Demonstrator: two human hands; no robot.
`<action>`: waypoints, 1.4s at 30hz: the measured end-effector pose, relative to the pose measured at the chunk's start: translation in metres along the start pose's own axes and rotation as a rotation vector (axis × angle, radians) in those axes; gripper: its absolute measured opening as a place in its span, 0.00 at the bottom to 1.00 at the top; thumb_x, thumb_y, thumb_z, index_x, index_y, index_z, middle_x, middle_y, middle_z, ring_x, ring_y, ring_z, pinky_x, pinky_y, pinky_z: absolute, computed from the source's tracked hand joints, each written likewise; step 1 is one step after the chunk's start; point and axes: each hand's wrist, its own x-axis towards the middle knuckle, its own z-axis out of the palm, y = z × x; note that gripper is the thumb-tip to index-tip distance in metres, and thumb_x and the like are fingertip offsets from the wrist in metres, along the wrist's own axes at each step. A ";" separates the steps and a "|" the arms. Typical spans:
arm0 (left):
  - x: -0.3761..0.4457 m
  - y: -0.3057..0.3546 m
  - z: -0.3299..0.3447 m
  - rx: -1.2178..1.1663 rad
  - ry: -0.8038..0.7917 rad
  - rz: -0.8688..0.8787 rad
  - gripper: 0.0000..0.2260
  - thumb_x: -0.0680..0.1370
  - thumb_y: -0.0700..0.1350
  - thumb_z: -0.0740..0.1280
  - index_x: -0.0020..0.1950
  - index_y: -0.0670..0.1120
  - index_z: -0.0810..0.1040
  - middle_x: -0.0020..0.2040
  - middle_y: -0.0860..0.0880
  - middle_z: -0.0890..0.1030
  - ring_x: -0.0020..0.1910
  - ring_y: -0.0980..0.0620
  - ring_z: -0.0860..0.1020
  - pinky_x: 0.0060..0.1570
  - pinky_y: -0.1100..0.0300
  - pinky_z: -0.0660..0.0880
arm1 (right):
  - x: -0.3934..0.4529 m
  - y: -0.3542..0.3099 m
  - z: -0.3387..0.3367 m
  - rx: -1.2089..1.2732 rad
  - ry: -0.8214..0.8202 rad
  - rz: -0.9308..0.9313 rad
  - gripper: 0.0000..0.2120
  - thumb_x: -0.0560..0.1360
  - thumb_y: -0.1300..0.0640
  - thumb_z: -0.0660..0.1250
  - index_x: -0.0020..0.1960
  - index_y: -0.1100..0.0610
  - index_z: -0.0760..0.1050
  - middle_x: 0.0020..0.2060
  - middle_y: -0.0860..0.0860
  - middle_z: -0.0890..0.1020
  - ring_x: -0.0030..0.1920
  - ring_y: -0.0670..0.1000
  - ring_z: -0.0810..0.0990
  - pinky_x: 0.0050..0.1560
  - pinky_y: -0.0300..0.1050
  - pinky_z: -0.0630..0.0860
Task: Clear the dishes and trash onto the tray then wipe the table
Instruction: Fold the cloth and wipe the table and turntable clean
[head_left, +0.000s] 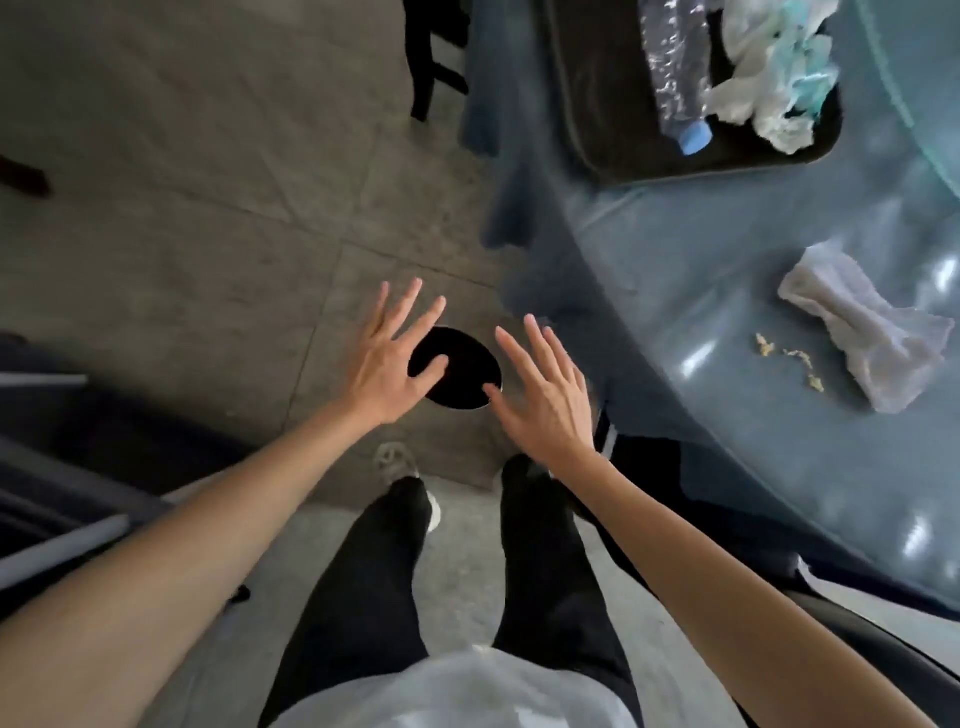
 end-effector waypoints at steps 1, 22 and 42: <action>-0.006 -0.019 0.009 -0.041 -0.009 -0.072 0.33 0.80 0.53 0.68 0.82 0.54 0.58 0.84 0.51 0.50 0.83 0.41 0.46 0.78 0.39 0.56 | 0.006 0.002 0.016 0.027 -0.052 0.056 0.33 0.81 0.37 0.63 0.82 0.36 0.55 0.85 0.46 0.55 0.83 0.55 0.55 0.74 0.62 0.67; 0.043 -0.219 0.378 -1.302 0.148 -1.013 0.39 0.75 0.37 0.75 0.75 0.67 0.61 0.73 0.48 0.66 0.69 0.46 0.72 0.51 0.46 0.84 | 0.082 0.188 0.375 1.081 -0.198 1.048 0.44 0.79 0.72 0.67 0.81 0.37 0.55 0.74 0.55 0.71 0.65 0.56 0.82 0.53 0.54 0.86; -0.004 -0.092 0.228 -1.304 0.268 -1.150 0.37 0.74 0.28 0.67 0.73 0.63 0.66 0.62 0.47 0.75 0.58 0.40 0.81 0.37 0.51 0.84 | 0.007 0.080 0.213 1.194 -0.105 1.115 0.39 0.79 0.75 0.61 0.79 0.40 0.60 0.74 0.52 0.70 0.70 0.60 0.77 0.48 0.52 0.87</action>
